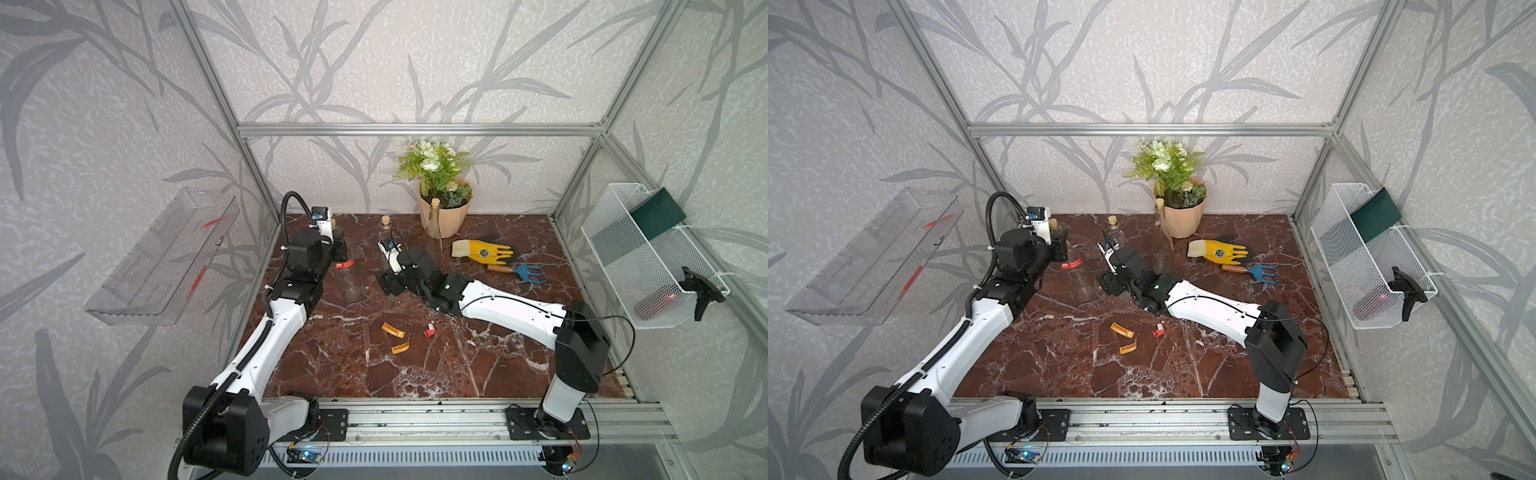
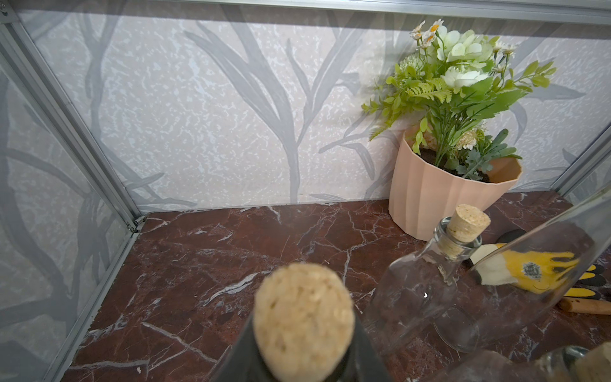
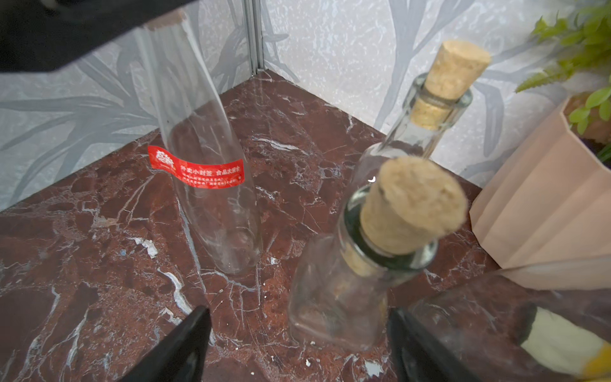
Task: Remove the label from the bottle
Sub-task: Pick up the bottle from the center of the board.
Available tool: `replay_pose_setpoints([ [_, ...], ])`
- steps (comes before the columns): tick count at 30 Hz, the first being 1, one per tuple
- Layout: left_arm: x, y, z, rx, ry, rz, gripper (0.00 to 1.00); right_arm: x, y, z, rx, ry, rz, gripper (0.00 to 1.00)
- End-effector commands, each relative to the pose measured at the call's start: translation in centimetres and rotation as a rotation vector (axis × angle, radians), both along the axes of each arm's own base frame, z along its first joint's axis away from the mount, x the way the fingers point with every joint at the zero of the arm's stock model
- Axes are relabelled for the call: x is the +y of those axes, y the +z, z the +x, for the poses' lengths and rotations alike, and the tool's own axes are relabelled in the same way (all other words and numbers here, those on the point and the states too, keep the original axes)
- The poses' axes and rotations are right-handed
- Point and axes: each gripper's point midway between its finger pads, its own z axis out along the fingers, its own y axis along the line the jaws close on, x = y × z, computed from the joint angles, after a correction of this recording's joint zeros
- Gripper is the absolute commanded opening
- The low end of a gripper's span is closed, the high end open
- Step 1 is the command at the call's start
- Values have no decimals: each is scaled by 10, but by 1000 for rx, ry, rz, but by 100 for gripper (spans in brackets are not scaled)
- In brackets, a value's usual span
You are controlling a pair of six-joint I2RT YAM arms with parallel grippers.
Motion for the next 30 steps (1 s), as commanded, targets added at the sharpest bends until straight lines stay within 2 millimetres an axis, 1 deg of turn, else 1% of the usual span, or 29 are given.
replay_pose_setpoints([
  [1, -4, 10, -5, -35, -14, -33, 0, -6, 0, 6, 4, -38, -35, 87],
  [7, -6, 6, -6, -29, -26, -35, 0, -5, -5, 11, 15, -47, -36, 87],
  [13, -8, 3, -6, -24, -34, -35, 0, 1, -10, 24, 39, -36, 9, 87],
  [17, -8, 2, -9, -14, -40, -25, 0, -2, -9, 33, 41, -35, 37, 86],
  [26, -9, -2, -11, -11, -44, -18, 0, 5, -18, 45, 27, -31, 8, 85],
  [30, -10, -3, -12, -10, -47, -17, 0, 6, -20, 50, 11, -37, -14, 81],
])
